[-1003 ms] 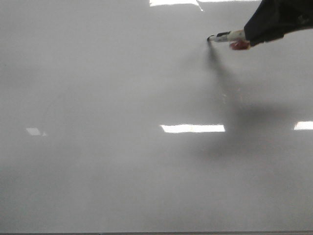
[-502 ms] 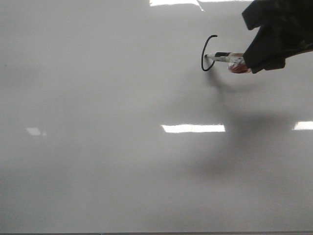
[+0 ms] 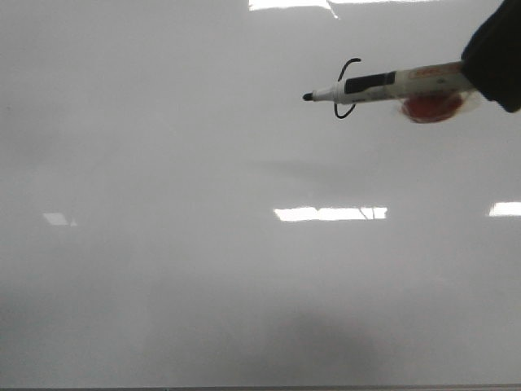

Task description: Write number 6 on whiteboard

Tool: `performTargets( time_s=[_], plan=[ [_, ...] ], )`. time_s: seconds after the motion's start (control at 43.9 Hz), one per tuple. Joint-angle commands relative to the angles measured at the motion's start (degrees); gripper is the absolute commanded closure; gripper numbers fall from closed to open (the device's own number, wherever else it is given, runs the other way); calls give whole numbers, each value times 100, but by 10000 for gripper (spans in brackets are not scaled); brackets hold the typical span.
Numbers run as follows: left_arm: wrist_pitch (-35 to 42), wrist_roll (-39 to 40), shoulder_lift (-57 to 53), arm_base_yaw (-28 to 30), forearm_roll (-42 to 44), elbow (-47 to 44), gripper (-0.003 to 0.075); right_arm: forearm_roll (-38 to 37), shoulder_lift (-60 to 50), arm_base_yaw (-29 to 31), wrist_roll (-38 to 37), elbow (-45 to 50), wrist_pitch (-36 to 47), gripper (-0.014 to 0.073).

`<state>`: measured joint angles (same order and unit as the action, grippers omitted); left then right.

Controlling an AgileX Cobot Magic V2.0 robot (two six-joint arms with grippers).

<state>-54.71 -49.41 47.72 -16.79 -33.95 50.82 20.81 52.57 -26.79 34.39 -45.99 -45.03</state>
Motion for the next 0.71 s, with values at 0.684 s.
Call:
performTargets(
  time_s=[0.684],
  plan=[
    [500,-757,2698,-3346,573,1851,256,57,-593,-243,266,-165,-854,707]
  ],
)
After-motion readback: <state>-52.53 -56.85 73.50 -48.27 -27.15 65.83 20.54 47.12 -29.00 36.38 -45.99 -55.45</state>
